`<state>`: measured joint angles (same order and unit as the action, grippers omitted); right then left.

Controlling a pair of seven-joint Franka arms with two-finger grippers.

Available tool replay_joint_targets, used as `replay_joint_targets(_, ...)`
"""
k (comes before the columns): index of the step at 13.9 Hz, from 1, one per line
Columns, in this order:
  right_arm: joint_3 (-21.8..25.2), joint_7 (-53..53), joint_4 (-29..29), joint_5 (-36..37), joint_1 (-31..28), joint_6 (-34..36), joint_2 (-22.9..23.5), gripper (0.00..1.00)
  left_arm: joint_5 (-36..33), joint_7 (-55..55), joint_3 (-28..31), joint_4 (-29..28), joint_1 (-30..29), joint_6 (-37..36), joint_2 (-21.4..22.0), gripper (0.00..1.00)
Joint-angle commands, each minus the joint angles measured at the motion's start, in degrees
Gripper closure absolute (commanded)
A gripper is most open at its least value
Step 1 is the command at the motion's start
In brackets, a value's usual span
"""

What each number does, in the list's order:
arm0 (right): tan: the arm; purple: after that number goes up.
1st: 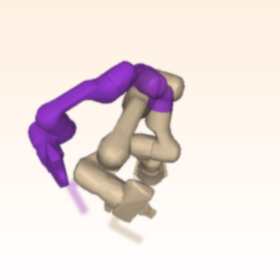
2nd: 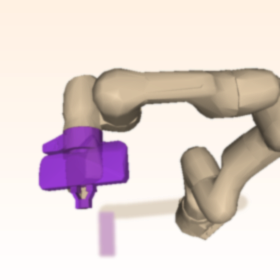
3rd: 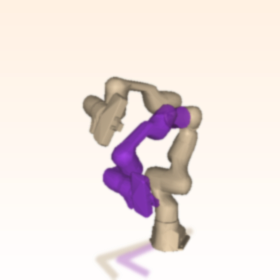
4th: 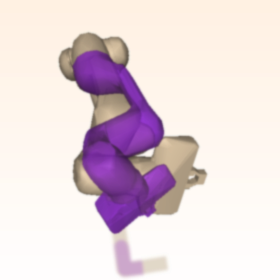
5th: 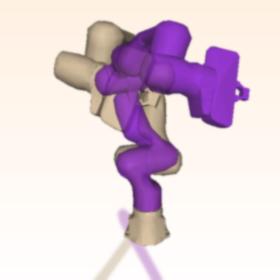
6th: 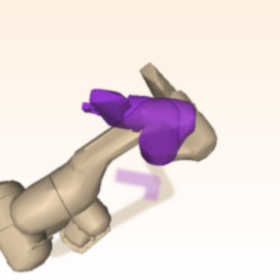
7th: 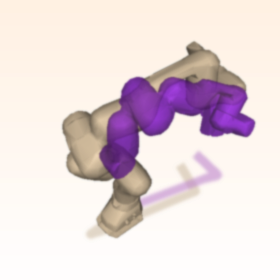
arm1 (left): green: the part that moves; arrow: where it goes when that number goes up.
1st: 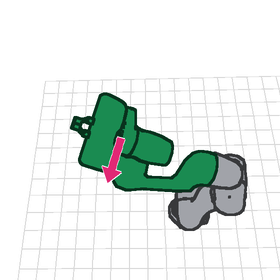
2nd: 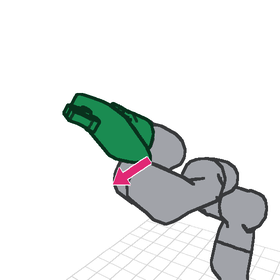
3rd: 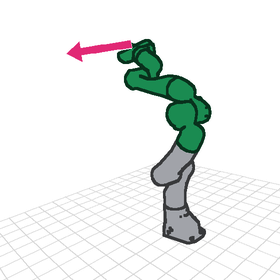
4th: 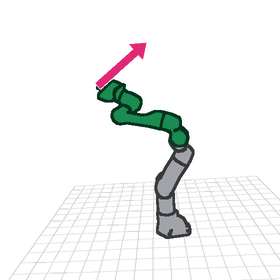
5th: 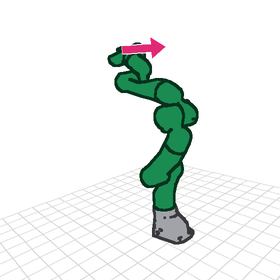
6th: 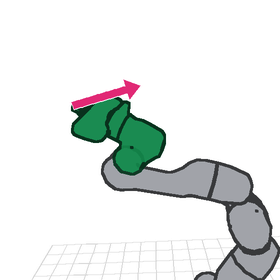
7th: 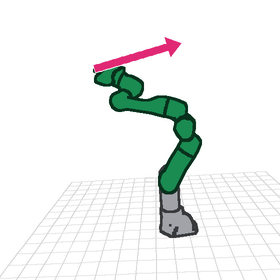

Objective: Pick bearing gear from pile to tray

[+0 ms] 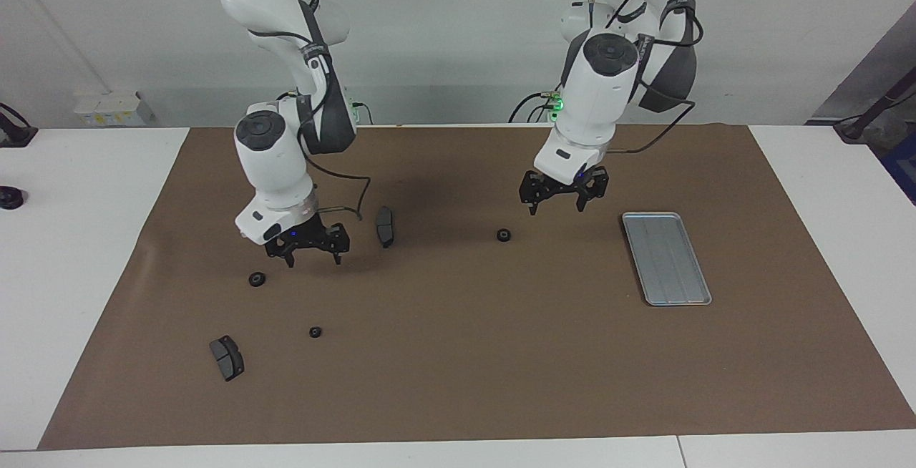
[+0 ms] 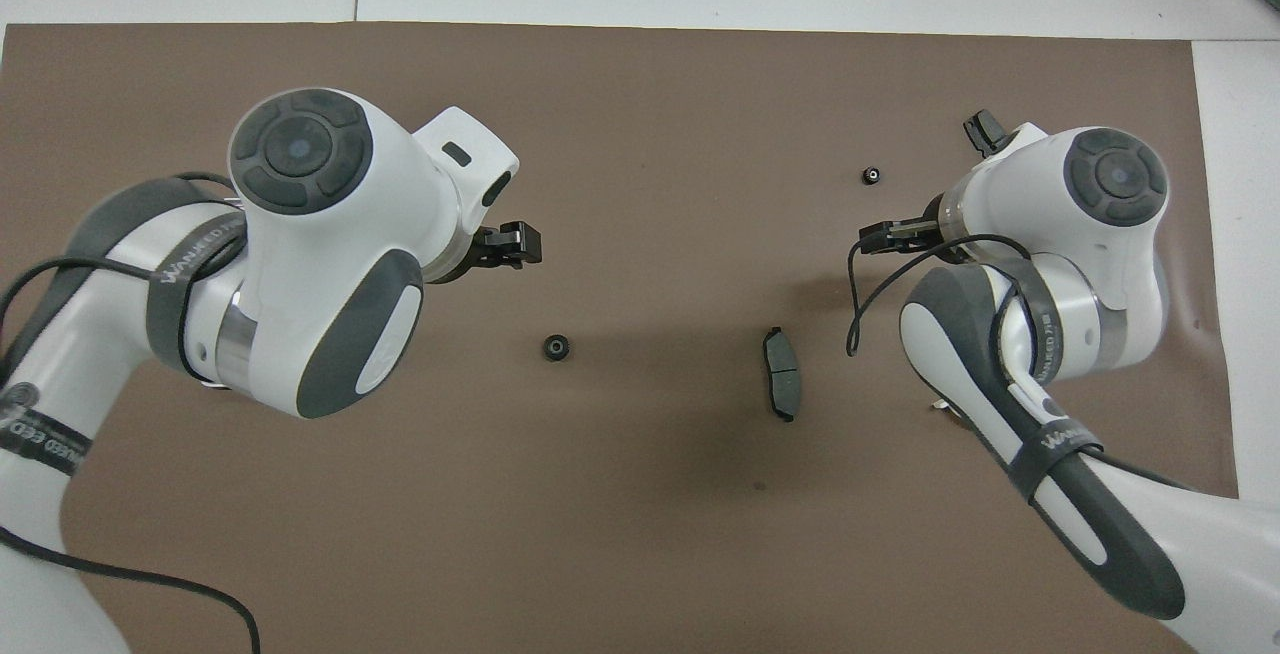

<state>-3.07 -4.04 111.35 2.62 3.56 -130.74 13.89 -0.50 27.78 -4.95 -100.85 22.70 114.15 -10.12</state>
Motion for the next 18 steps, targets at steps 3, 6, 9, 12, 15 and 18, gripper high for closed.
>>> replay_joint_targets(3,-0.88,10.44,5.36,-1.39,-7.24,-8.20,0.70,0.00,-0.99,4.30,0.91,-8.04,3.22,9.94,-0.60,0.00)
replay_joint_targets(6,-0.88,13.09,5.28,-1.39,-9.88,-9.80,2.80,0.00,-0.99,6.13,0.91,-11.72,4.89,15.47,-2.36,0.00)
replay_joint_targets(9,-0.88,14.06,5.37,-1.39,-11.38,-11.56,4.74,0.00,-0.99,9.74,1.00,-14.29,7.09,21.72,-5.60,0.00)
replay_joint_targets(12,-0.88,14.06,5.89,-1.48,-11.30,-11.56,4.66,0.00,-1.08,9.93,1.00,-15.86,7.97,21.64,-5.53,0.00)
replay_joint_targets(15,-0.88,13.97,6.42,-1.48,-11.21,-11.12,4.48,0.00,-1.08,9.93,0.91,-17.10,8.23,22.43,-5.26,0.08)
replay_joint_targets(18,-0.88,13.79,6.51,-1.48,-11.21,-11.03,4.39,0.21,-1.08,9.49,0.91,-17.98,8.23,25.24,-5.44,0.17)
